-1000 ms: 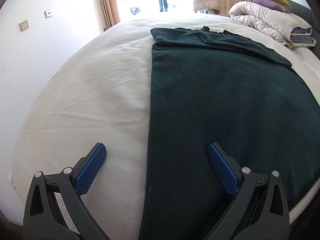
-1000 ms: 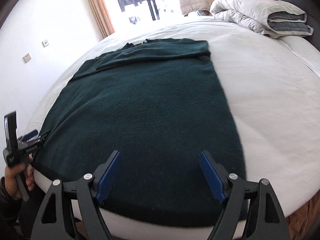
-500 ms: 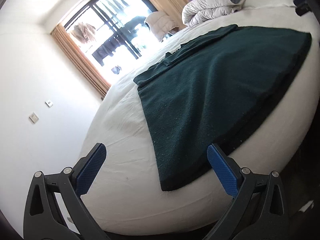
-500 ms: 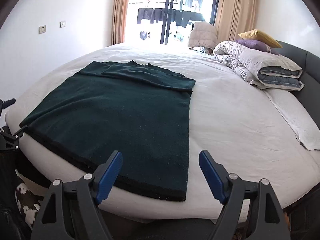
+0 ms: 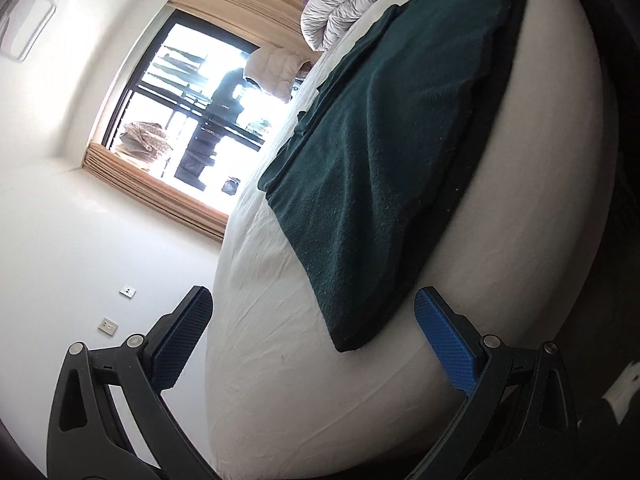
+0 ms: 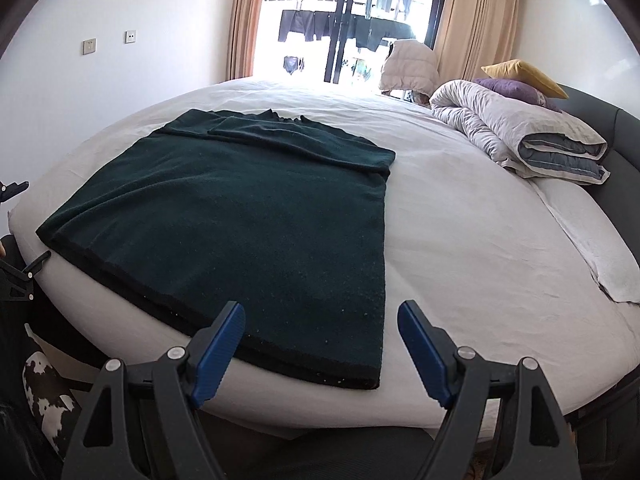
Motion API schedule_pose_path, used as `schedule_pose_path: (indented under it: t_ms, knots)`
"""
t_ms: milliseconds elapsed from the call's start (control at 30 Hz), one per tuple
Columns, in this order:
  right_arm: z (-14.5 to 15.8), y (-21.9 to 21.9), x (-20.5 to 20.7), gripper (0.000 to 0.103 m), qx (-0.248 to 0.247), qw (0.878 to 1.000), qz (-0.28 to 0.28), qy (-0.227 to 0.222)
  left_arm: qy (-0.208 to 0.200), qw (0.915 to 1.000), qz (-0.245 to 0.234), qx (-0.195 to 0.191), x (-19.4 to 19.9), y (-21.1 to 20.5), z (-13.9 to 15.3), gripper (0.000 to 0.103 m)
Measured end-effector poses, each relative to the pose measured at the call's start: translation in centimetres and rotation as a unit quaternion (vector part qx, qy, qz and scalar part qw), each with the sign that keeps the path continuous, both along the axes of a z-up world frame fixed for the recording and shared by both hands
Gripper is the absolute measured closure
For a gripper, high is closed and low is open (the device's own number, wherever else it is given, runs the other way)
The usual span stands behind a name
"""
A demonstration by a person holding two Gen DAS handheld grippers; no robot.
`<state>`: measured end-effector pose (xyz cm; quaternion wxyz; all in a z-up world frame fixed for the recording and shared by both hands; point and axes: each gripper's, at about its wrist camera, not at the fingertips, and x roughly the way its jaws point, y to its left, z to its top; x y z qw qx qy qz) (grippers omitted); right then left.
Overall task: Fold small clothes
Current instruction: 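Grasp the sweater hem with the left gripper while the right gripper grasps it too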
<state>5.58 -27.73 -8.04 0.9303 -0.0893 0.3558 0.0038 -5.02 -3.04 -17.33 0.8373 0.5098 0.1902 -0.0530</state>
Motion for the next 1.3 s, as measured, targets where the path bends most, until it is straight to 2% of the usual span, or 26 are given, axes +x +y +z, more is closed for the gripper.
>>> schedule_pose_path:
  t_ms: [133,300,367,400,433,467,533,600,633,733,867,1000,1167,1300]
  knots:
    - [-0.1,0.1,-0.1,0.022,-0.004,1.0,0.001,0.0,-0.018,0.9996,-0.011,0.018,0.5,-0.2,-0.1,0.0]
    - [-0.2,0.0,-0.1,0.022,-0.003,1.0,-0.003,0.001,-0.063,0.9949,-0.036,0.071,-0.1,0.0,-1.2,0.0]
    - [-0.4,0.0,-0.1,0.022,-0.006,1.0,-0.003,0.002,-0.07,0.9939,-0.041,0.074,-0.3,0.2,-1.4,0.004]
    - [-0.4,0.0,-0.1,0.022,-0.01,1.0,-0.003,0.003,-0.072,0.9938,-0.044,0.072,-0.2,0.3,-1.3,0.013]
    - [-0.5,0.1,0.0,0.022,-0.016,1.0,-0.002,0.003,-0.067,0.9941,-0.047,0.07,0.1,0.2,-1.3,0.028]
    - [-0.6,0.2,0.0,0.022,-0.022,1.0,0.0,0.003,-0.06,0.9948,-0.047,0.068,0.4,0.1,-1.5,0.035]
    - [-0.7,0.6,-0.1,0.022,-0.041,0.999,0.007,0.005,-0.043,0.9965,-0.047,0.054,1.1,0.0,-1.4,0.072]
    - [-1.0,1.3,-0.4,0.023,-0.074,0.997,0.022,0.008,-0.025,0.9979,-0.049,0.035,1.5,-0.2,-1.1,0.077]
    - [-1.3,1.7,-0.5,0.023,-0.095,0.995,0.03,0.011,-0.017,0.9982,-0.053,0.023,1.5,-0.2,-0.9,0.084]
    - [-2.4,2.8,-0.8,0.03,-0.148,0.987,0.056,0.025,0.008,0.9985,-0.051,-0.018,1.9,-0.3,-0.1,0.092]
    - [-3.8,3.9,-0.9,0.036,-0.193,0.977,0.083,0.044,0.037,0.9969,-0.034,-0.061,2.7,0.1,0.9,0.097]
    - [-4.6,4.3,-0.8,0.038,-0.231,0.967,0.096,0.054,0.05,0.9929,-0.019,-0.106,2.8,0.6,2.4,0.098]
    - [-5.8,4.8,-0.8,0.042,-0.27,0.954,0.111,0.067,0.054,0.984,0.004,-0.17,3.6,1.1,4.8,0.099]
    - [-6.6,5.3,-0.5,0.043,-0.307,0.943,0.113,0.068,0.046,0.9808,0.005,-0.189,3.4,0.8,6.2,0.099]
